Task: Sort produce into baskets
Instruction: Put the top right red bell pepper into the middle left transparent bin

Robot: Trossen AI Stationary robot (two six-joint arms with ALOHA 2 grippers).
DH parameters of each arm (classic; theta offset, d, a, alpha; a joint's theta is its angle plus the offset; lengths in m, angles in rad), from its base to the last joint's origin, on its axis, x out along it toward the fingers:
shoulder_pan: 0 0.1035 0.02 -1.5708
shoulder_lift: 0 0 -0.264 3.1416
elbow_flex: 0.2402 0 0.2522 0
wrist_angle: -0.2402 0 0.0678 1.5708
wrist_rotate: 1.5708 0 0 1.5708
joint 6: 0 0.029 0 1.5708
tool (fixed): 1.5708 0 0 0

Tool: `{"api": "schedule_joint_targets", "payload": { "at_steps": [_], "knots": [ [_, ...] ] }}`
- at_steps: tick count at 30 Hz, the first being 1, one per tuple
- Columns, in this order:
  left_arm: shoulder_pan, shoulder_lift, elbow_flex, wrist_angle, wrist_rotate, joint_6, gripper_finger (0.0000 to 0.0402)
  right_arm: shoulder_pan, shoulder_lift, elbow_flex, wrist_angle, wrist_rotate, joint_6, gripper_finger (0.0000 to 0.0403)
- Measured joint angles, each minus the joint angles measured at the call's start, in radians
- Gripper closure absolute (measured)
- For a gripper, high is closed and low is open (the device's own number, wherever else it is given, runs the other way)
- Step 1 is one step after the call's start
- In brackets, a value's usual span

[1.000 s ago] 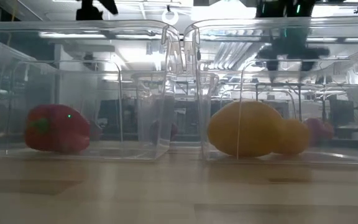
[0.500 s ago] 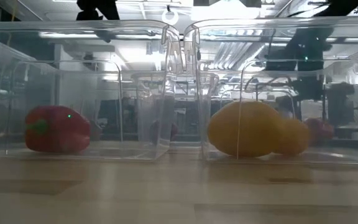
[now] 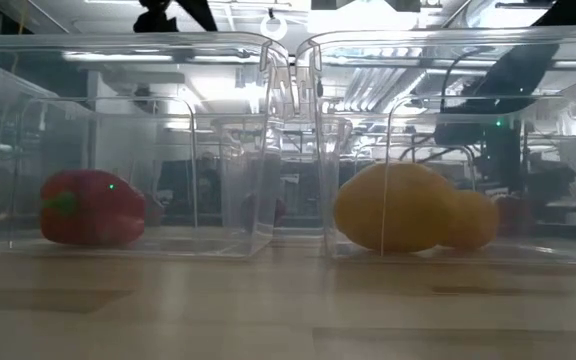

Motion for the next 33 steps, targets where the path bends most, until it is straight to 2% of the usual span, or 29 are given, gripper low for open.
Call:
{"api": "schedule_joint_targets", "payload": {
  "at_steps": [2, 8, 12, 16, 20, 23, 26, 29, 33],
  "knots": [
    [0.000, 0.000, 0.000, 0.041, 0.000, -0.008, 0.0030, 0.005, -0.039, 0.000, -0.033, -0.036, -0.021, 0.0114],
    [0.000, -0.004, 0.053, 0.125, 0.029, -0.013, 0.0030, 0.102, -0.273, 0.061, -0.111, -0.092, -0.073, 0.0116],
    [-0.001, -0.005, 0.108, 0.155, 0.038, -0.013, 0.0030, 0.247, -0.446, 0.078, 0.147, -0.104, -0.068, 0.0116],
    [-0.001, -0.007, 0.121, 0.145, 0.011, -0.009, 0.0030, 0.409, -0.478, 0.070, 0.433, -0.209, -0.075, 0.0116],
    [-0.001, -0.008, 0.119, 0.116, 0.034, 0.002, 0.0030, 0.619, -0.374, 0.069, 0.665, -0.249, -0.055, 0.0116],
    [-0.012, -0.010, 0.119, 0.104, 0.071, 0.061, 0.0030, 0.776, -0.228, 0.084, 0.834, -0.244, -0.019, 0.0116],
    [-0.024, -0.020, 0.119, 0.089, 0.084, 0.129, 0.0030, 0.911, -0.058, 0.167, 0.969, -0.221, -0.014, 0.0116],
    [-0.030, -0.044, 0.119, 0.056, 0.084, 0.172, 0.0030, 1.003, 0.095, 0.327, 0.960, -0.201, -0.084, 0.0116],
    [-0.049, -0.106, 0.080, 0.043, 0.122, 0.207, 0.0030, 1.042, 0.247, 0.548, 0.790, -0.198, -0.110, 0.0114]
  ]
}}
